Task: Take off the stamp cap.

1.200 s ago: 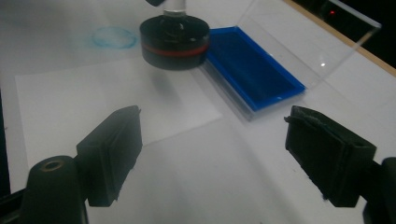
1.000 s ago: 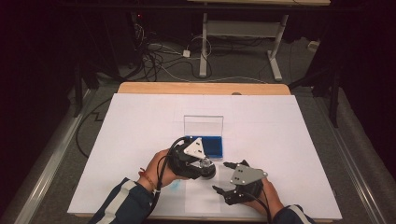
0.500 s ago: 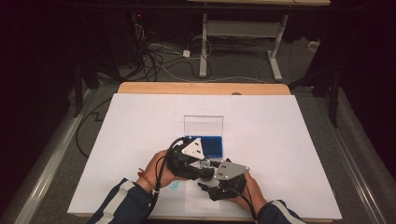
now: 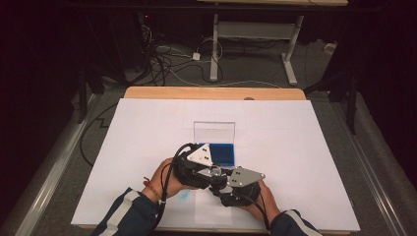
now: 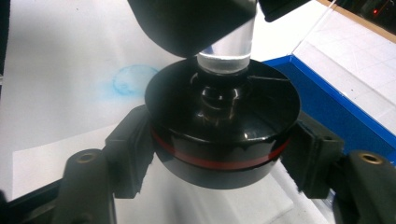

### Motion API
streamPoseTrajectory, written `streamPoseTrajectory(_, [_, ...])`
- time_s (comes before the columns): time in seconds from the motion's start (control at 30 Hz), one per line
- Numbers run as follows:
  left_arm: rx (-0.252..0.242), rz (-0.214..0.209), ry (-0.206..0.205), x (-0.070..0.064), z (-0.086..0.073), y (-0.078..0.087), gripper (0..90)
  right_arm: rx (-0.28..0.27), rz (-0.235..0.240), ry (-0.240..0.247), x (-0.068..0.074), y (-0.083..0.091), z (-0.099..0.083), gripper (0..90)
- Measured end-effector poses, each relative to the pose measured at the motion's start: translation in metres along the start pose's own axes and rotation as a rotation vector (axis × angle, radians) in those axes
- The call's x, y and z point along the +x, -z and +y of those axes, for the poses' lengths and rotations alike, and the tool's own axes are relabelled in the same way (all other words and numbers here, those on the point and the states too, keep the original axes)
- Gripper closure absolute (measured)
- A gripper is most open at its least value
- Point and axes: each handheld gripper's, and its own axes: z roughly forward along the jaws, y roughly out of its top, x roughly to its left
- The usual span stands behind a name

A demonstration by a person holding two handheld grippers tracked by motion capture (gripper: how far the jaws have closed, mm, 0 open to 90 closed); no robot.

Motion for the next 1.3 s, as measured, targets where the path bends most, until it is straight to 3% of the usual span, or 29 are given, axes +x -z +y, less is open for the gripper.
streamPoseTrajectory(1.3, [-0.009,0.002,-0.008,-0.0009,-0.0015,-0.0001,54.3,0.012,-0.02,0.048,0.0,0.0048,0.0014,37.8])
